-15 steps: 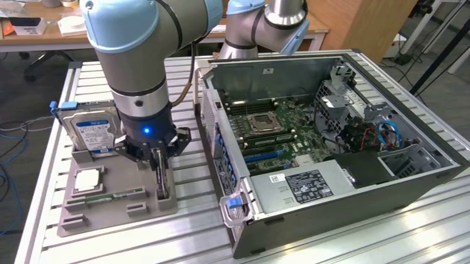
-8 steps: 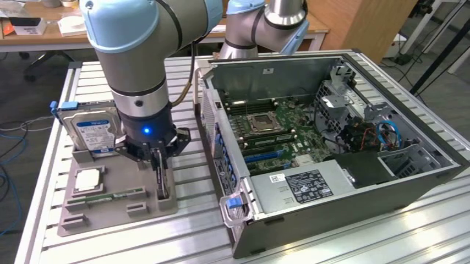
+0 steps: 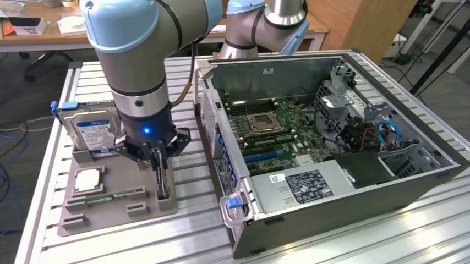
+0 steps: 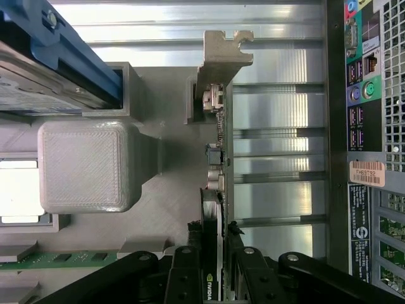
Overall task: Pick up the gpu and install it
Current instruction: 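Pick up the gpu and move the gpu toward the slot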
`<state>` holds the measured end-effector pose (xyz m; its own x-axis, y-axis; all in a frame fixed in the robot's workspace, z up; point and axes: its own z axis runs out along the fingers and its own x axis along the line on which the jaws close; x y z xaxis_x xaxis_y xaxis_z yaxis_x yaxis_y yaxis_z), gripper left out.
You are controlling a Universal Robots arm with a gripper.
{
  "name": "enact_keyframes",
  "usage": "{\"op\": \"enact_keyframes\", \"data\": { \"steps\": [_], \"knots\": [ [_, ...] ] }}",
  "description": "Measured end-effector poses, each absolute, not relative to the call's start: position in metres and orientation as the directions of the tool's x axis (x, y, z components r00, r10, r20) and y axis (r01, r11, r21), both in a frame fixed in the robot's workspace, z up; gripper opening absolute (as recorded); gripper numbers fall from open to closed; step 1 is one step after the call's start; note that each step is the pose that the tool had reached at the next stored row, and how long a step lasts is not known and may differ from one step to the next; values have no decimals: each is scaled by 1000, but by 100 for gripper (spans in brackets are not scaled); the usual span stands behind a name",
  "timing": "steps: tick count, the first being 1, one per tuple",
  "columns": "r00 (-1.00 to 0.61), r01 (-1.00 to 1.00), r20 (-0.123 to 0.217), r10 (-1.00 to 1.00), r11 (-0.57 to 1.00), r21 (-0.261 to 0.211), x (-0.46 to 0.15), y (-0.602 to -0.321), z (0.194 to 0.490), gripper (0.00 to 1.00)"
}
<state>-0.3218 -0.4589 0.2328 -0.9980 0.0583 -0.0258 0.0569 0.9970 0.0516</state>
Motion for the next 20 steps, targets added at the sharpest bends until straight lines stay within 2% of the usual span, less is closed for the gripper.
{"op": "enact_keyframes", "data": {
  "steps": [10, 20],
  "knots": [
    [-998, 57, -27, 58, 997, 52, -322, -459, 234, 26],
    [-998, 57, -26, 58, 997, 52, -322, -459, 248, 26]
  ]
}}
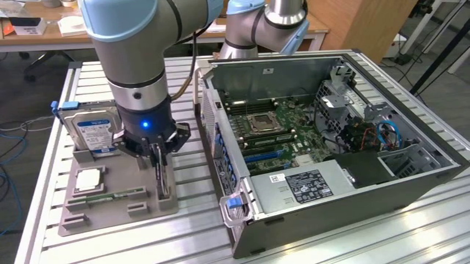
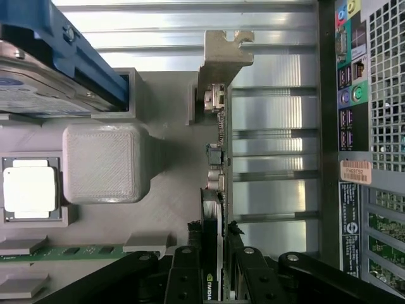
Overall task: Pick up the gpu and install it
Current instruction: 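Pick up the gpu and move the gpu toward the slot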
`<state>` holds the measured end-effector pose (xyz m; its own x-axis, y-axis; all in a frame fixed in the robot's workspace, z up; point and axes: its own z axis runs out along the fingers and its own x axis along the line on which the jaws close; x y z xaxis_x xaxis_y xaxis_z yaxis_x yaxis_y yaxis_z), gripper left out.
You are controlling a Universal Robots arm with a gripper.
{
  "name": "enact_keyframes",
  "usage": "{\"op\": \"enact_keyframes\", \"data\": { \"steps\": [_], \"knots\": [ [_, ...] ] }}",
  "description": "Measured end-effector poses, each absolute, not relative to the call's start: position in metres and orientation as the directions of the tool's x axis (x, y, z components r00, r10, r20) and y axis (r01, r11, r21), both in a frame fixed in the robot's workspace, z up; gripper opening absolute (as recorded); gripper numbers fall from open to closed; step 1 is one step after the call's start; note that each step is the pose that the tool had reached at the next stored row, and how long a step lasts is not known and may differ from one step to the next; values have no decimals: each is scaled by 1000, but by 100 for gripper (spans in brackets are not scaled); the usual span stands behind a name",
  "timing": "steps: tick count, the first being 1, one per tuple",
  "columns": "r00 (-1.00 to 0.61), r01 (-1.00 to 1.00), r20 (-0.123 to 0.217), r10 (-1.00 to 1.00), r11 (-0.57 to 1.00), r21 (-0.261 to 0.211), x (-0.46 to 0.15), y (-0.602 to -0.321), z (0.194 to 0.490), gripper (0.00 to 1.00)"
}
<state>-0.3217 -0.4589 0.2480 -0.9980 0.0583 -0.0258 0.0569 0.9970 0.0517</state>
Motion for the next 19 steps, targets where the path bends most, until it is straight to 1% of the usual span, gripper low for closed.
{"op": "enact_keyframes", "data": {
  "steps": [15, 19],
  "knots": [
    [-998, 57, -26, 58, 997, 52, -322, -459, 271, 26],
    [-998, 57, -26, 58, 997, 52, -322, -459, 272, 26]
  ]
}}
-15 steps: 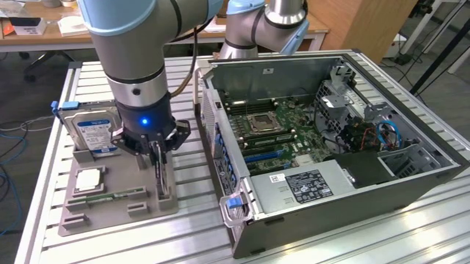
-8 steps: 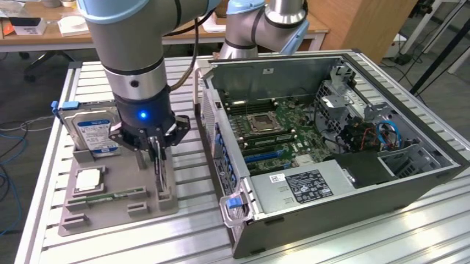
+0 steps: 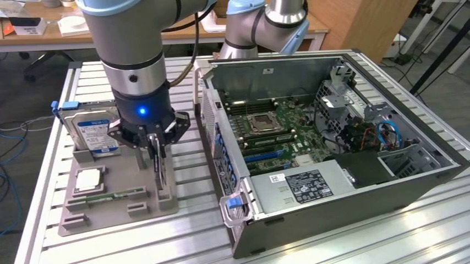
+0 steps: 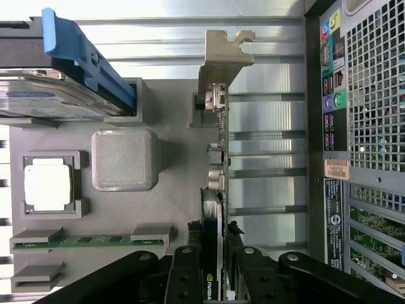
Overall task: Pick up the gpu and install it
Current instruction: 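Pick up the gpu and move the gpu toward the slot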
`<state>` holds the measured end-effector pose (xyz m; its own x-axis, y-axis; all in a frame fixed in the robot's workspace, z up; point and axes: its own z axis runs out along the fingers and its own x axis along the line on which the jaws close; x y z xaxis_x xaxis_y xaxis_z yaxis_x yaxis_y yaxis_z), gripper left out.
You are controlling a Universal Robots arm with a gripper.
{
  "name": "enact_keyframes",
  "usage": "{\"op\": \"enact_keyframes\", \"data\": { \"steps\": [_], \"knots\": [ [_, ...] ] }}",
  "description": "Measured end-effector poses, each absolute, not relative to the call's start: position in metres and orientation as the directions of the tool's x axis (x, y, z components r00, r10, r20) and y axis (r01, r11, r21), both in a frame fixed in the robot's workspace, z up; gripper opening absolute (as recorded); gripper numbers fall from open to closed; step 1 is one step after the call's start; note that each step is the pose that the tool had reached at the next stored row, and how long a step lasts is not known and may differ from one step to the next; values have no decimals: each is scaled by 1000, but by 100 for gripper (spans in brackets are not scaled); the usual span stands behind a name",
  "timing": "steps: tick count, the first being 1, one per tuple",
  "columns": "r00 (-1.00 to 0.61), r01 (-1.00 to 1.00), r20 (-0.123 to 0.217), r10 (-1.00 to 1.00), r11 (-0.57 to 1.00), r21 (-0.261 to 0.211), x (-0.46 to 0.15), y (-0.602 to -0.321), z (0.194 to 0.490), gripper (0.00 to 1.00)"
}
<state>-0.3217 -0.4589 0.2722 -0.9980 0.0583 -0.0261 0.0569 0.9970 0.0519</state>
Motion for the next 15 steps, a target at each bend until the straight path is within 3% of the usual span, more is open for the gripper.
{"op": "enact_keyframes", "data": {
  "steps": [15],
  "knots": [
    [-998, 57, -25, 58, 997, 52, -322, -459, 274, 26]
  ]
}}
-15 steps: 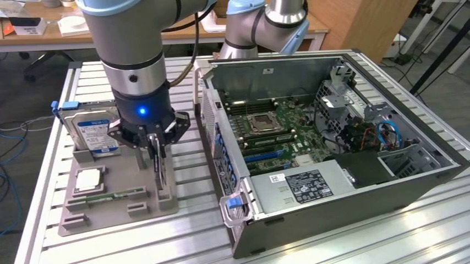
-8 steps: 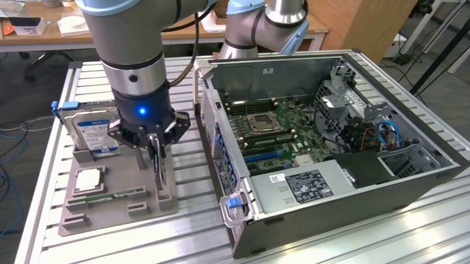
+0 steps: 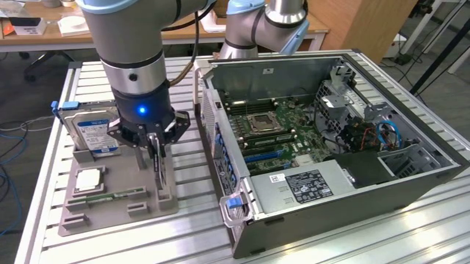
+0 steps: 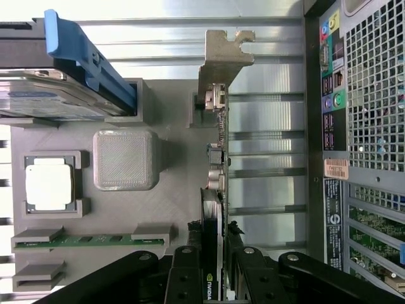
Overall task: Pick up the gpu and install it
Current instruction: 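Pick up the gpu and move the gpu toward the slot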
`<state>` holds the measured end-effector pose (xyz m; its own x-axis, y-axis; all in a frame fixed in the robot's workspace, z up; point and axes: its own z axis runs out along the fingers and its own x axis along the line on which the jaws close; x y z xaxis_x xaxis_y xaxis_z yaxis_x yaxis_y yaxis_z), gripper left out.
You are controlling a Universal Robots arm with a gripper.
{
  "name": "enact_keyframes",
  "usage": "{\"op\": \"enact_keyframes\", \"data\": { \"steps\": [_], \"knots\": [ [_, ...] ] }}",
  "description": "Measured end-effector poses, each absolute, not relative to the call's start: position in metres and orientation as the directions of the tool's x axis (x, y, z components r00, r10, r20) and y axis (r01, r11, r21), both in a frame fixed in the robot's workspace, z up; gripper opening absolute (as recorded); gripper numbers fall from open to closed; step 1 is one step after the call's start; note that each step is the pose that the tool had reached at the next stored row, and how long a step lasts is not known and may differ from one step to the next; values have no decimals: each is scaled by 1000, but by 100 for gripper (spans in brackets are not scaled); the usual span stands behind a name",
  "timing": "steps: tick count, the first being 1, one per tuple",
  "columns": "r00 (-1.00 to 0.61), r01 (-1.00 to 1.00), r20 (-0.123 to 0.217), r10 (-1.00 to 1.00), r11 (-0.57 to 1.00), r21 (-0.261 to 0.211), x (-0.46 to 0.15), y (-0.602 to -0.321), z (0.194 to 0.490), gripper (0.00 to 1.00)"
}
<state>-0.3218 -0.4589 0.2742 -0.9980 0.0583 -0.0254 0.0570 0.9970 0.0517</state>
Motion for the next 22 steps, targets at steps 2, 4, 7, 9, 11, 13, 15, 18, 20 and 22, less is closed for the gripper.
{"op": "enact_keyframes", "data": {
  "steps": [2, 4, 7, 9, 11, 13, 15, 18, 20, 22],
  "knots": [
    [-998, 57, -25, 58, 997, 52, -322, -459, 276, 26],
    [-998, 57, -25, 58, 997, 52, -322, -459, 278, 26],
    [-998, 57, -25, 58, 997, 52, -322, -459, 283, 26],
    [-998, 57, -25, 58, 997, 52, -322, -459, 287, 26],
    [-998, 57, -25, 58, 997, 52, -322, -459, 291, 26],
    [-998, 57, -25, 58, 997, 52, -322, -459, 295, 26],
    [-998, 57, -25, 58, 997, 52, -322, -459, 299, 26],
    [-998, 57, -25, 58, 997, 52, -322, -459, 304, 26],
    [-998, 57, -25, 58, 997, 52, -322, -459, 309, 26],
    [-998, 57, -25, 58, 997, 52, -322, -459, 313, 26]
  ]
}}
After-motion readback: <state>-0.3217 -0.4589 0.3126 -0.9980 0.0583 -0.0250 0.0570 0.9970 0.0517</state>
